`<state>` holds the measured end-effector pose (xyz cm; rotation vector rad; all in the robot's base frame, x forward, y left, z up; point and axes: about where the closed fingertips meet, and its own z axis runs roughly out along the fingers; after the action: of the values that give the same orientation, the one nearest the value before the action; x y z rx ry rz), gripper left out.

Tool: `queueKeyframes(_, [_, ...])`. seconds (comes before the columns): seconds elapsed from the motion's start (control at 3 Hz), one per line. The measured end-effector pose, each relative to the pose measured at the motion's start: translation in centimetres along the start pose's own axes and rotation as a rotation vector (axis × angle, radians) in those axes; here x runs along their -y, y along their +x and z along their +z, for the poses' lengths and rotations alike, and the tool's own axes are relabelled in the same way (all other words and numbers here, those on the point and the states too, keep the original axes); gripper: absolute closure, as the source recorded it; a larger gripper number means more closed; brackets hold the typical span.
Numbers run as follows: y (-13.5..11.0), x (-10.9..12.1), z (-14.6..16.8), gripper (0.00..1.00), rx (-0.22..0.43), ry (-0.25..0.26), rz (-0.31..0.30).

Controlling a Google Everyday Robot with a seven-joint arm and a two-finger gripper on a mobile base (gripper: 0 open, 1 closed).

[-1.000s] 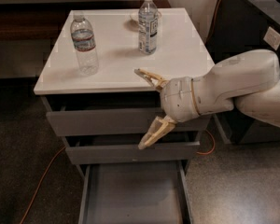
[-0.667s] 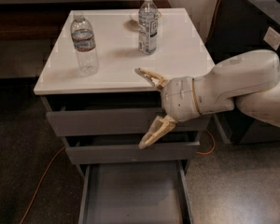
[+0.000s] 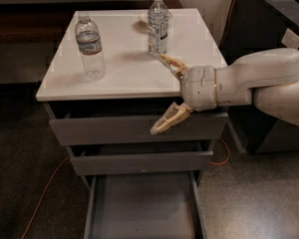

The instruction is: Place water bottle into bottom drawer

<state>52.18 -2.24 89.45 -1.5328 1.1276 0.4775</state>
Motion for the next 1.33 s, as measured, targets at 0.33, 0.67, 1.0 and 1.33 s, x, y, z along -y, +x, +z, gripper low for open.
queueKeyframes(0.33, [-0.6, 3.8, 1.9, 0.0, 0.04, 0.03, 0.047])
queueKeyframes(0.67, [-2.4, 5.7, 4.2, 0.0, 0.037, 0.026, 0.084])
queueKeyframes(1.0, [-4.8, 7.1, 7.0, 0.0, 0.049, 0.043, 0.113])
queueKeyframes(1.33, [-5.0, 7.9, 9.3, 0.0, 0.051, 0.096, 0.151])
